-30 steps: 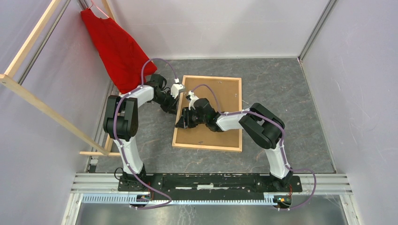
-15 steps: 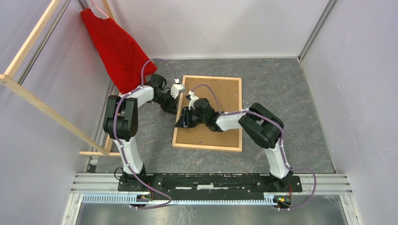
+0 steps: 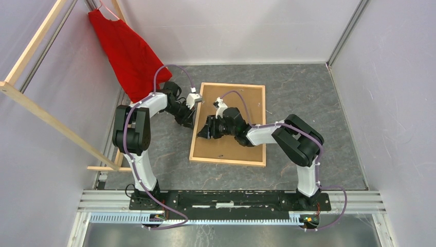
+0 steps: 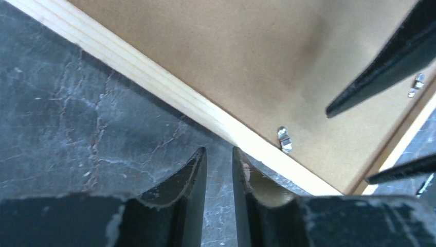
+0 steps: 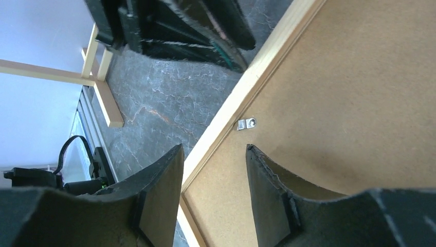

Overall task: Put the photo into the frame
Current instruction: Install the photo frame at the center of the board.

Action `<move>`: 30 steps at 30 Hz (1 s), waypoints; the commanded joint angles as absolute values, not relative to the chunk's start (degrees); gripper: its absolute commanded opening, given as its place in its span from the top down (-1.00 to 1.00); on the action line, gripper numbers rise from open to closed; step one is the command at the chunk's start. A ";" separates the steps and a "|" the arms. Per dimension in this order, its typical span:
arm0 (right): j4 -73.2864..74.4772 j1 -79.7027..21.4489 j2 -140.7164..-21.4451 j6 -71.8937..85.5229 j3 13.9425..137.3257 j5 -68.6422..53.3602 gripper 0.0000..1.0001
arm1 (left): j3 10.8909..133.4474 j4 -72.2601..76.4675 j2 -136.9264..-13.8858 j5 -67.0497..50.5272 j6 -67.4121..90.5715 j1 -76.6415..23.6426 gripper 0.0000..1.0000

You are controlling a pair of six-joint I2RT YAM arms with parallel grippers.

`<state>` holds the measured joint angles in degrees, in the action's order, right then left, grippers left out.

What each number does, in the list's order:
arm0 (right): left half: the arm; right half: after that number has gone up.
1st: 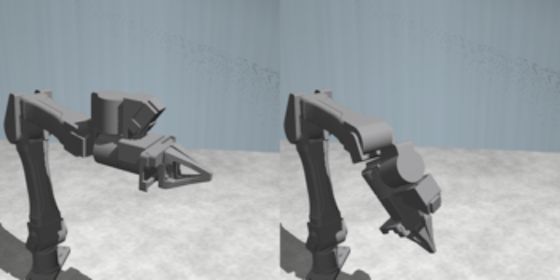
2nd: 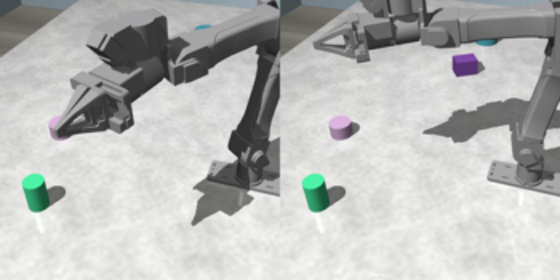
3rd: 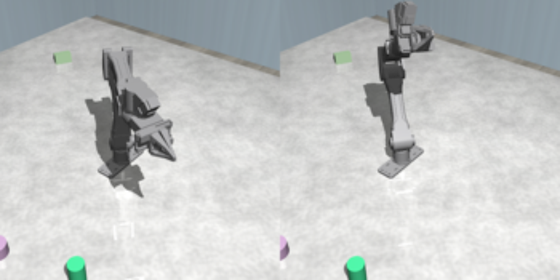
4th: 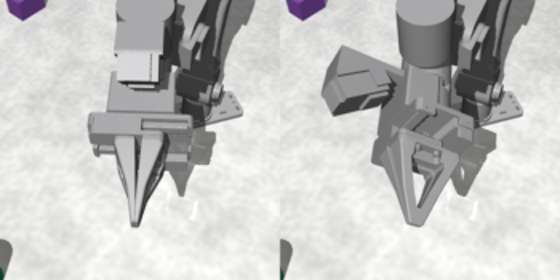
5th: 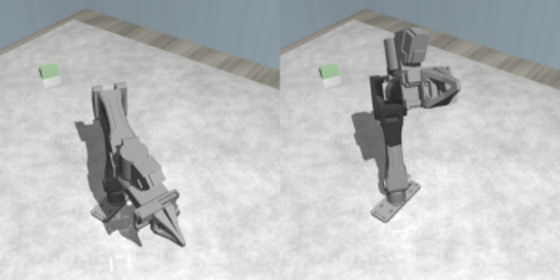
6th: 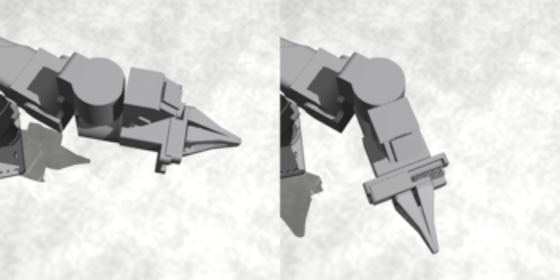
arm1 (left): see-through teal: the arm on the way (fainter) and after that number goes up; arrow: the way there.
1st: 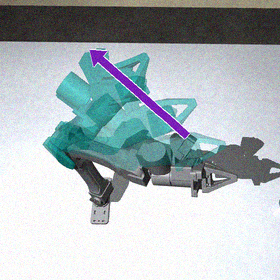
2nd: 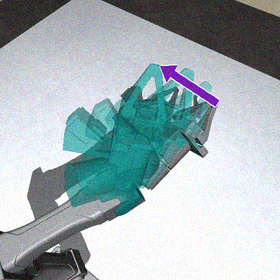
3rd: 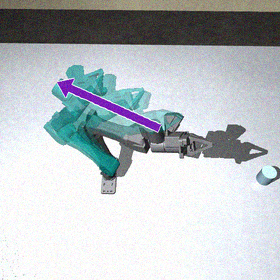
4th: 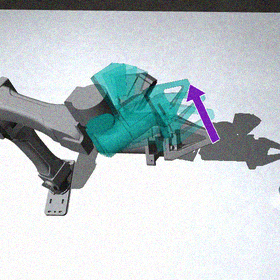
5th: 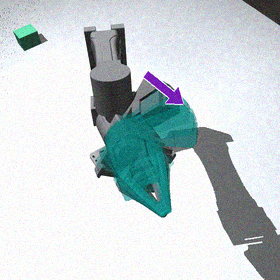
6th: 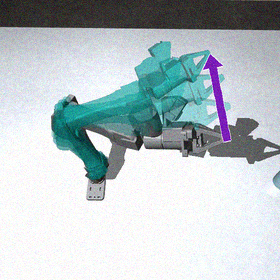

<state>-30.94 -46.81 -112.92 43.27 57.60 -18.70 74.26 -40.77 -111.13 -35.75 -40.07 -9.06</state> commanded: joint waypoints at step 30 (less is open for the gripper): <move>-32.62 -48.70 -119.49 45.37 61.11 -15.82 -0.01 | 74.95 -42.28 -113.69 -40.95 -42.01 -9.58 0.52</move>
